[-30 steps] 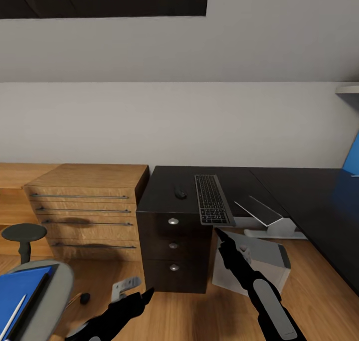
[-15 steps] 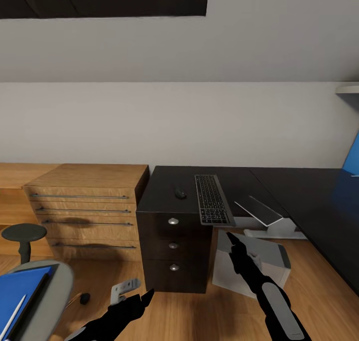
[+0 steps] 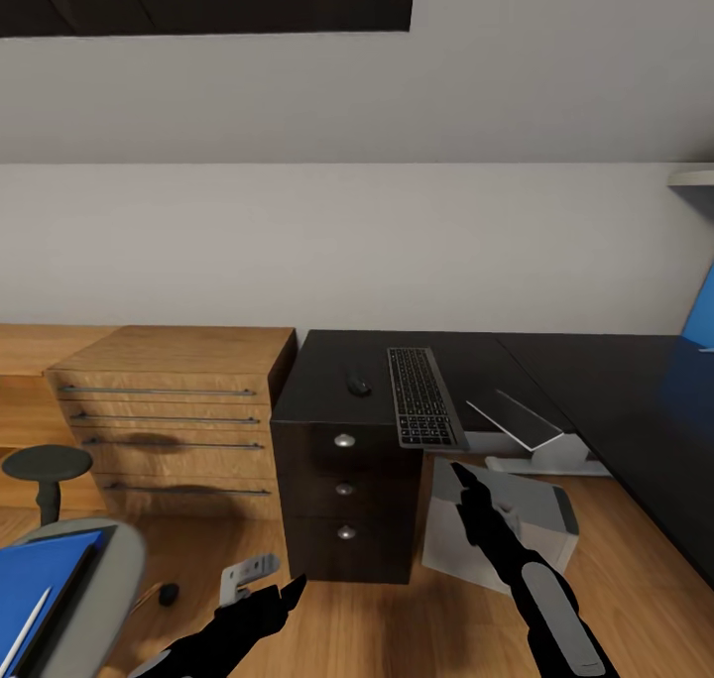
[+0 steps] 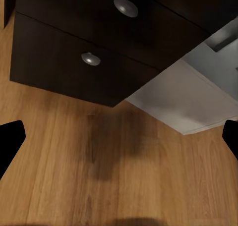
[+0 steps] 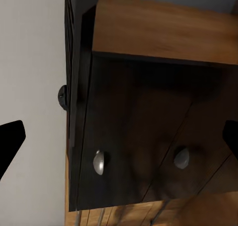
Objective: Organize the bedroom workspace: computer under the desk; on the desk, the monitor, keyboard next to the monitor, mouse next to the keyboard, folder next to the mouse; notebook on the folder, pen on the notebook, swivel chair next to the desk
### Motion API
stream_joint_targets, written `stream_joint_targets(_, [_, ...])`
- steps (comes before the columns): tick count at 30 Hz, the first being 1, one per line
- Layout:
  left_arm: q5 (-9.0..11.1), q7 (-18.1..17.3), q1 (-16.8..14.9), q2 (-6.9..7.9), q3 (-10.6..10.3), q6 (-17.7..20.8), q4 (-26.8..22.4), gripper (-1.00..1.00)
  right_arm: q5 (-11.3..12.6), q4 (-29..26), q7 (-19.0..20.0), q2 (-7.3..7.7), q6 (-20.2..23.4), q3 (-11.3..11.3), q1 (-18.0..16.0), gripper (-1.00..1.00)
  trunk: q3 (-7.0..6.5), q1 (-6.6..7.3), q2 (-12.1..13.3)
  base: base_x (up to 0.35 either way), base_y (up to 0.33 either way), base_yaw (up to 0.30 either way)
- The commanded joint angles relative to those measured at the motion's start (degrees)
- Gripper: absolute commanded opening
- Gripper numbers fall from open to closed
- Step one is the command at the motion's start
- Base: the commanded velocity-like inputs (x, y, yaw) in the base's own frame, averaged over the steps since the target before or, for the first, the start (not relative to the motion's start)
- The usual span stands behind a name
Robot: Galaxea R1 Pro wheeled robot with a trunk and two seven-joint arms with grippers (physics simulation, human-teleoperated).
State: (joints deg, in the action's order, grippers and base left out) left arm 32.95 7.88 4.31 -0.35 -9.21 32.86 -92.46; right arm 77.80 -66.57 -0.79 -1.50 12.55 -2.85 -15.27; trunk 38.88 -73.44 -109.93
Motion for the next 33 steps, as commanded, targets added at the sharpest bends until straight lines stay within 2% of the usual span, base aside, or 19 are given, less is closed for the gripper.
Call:
stream_joint_targets(1, [0.61, 0.49, -0.01, -0.01, -0.02, 0.18, -0.09, 1.0, 0.43, -0.05, -0.08, -0.07, 0.37, -0.18, -0.02, 1.0, 0.05, -0.01, -0.02, 0.12, 0.0, 0.0])
stream_joint_targets(7, [0.62, 0.5, -0.01, -0.01, -0.11, 0.25, 0.0, 1.0, 0.43, -0.05, -0.08, -0.09, 0.37, -0.14, -0.02, 1.0, 0.05, -0.01, -0.02, 0.147, 0.0, 0.0])
stream_joint_targets(13, [0.62, 0.54, -0.01, -0.01, -0.19, 0.27, 0.01, 1.0, 0.43, 0.0, -0.08, -0.09, 0.37, -0.13, -0.02, 1.0, -1.03, 1.31, 2.38, 0.011, 0.0, 0.0])
stream_joint_targets(22, [0.62, 0.55, -0.01, -0.01, -0.15, 0.27, 0.08, 1.0, 0.35, 0.03, -0.08, -0.09, 0.35, -0.05, -0.02, 1.0, -1.03, 1.31, 2.38, 0.007, 0.002, 0.0])
stream_joint_targets(33, [0.62, 0.55, -0.01, -0.01, -0.11, 0.27, 0.09, 1.0, 0.42, -0.05, -0.08, -0.09, 0.37, -0.05, -0.02, 1.0, -1.03, 1.31, 2.38, 0.105, 0.052, 0.0])
